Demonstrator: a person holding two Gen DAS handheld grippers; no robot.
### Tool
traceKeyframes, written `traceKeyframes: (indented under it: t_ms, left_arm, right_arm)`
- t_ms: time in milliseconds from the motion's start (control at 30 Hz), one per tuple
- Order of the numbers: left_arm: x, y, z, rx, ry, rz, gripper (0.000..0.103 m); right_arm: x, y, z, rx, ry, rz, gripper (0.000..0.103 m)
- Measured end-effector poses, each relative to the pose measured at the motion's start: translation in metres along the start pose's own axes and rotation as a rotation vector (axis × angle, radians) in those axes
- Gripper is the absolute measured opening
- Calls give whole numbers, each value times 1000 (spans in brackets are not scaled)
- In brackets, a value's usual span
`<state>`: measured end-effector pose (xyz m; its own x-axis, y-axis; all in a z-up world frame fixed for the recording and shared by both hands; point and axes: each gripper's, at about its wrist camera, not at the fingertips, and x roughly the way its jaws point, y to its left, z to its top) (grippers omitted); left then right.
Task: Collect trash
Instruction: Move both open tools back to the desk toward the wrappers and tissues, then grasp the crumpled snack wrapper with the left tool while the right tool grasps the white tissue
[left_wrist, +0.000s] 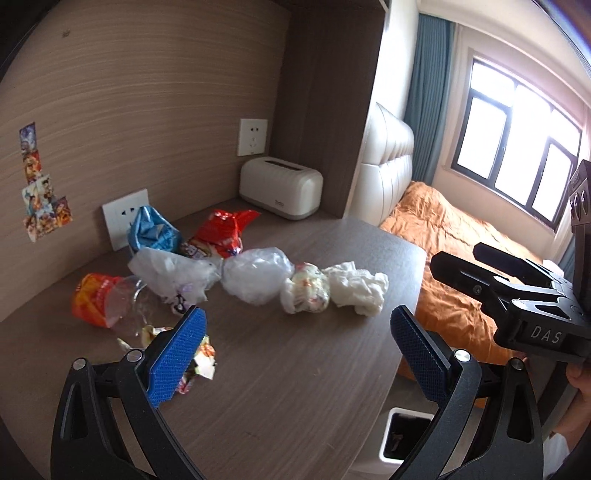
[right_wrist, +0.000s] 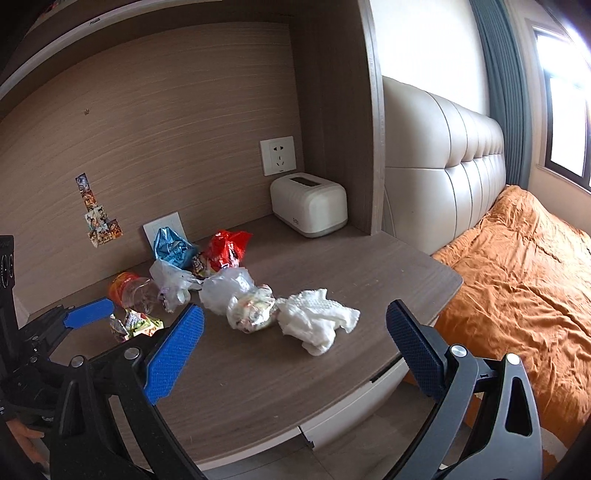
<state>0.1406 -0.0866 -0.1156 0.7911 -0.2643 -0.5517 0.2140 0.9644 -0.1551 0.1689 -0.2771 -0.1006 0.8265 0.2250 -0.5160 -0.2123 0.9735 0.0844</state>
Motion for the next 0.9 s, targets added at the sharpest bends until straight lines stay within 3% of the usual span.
traceKeyframes:
  t_ms: [400, 733, 900]
  left_arm:
    - [11, 43, 0, -81, 27, 130, 98]
    - [50, 54, -7, -158, 109, 314, 98]
    - [70, 57, -16, -176, 167, 368, 98]
  right_arm:
    - [49, 24, 14, -87, 33, 65, 99]
    - [110, 0, 12, -154, 115, 176, 99]
    - [135, -19, 1, -160, 168, 179, 99]
